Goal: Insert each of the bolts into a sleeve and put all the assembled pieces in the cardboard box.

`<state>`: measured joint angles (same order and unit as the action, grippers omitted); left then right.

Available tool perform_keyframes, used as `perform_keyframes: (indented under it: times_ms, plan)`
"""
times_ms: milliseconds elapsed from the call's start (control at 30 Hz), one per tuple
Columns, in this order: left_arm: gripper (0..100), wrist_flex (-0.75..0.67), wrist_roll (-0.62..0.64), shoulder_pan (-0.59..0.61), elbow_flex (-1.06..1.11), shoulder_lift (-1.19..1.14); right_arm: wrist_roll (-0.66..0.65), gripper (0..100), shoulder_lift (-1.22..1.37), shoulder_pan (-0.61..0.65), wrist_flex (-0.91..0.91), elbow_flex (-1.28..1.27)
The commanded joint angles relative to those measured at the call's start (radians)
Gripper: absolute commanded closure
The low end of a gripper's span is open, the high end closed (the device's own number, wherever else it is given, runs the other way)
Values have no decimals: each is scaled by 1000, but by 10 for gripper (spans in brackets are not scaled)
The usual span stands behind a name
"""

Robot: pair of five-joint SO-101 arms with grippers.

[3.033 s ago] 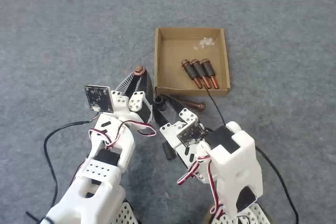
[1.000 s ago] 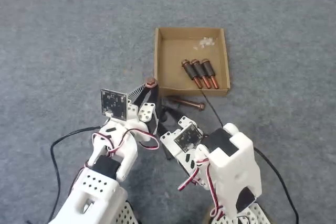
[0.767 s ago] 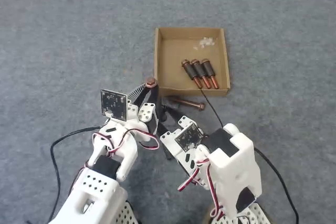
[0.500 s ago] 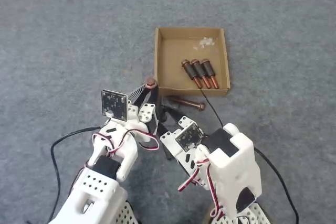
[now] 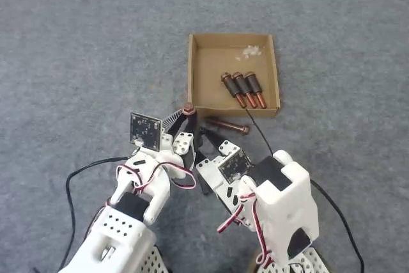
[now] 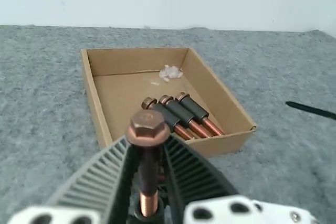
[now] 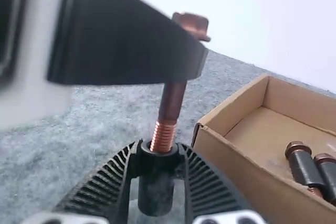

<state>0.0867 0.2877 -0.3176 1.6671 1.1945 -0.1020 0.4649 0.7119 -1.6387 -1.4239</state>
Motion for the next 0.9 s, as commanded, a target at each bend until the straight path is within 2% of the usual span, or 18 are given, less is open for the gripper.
perform_keyframes:
  times_ms: [0,233,367,567,733,867]
  plan:
    - [989,-5,-5,-6,-8,23,9,993,-67,-21,-38,-5]
    - [989,-6,-14,-6,18,23,18,993,-120,-73,-68,-23]
    - [989,-5,-25,-6,18,17,74,993,-162,-105,-51,-26]
    - [989,0,-25,-9,18,15,74,993,-168,-107,-35,-26]
    - [988,117,-25,-11,18,15,74,993,-171,-107,-54,-41]
    - [988,124,-25,-6,18,15,74,993,-182,-108,-111,-71]
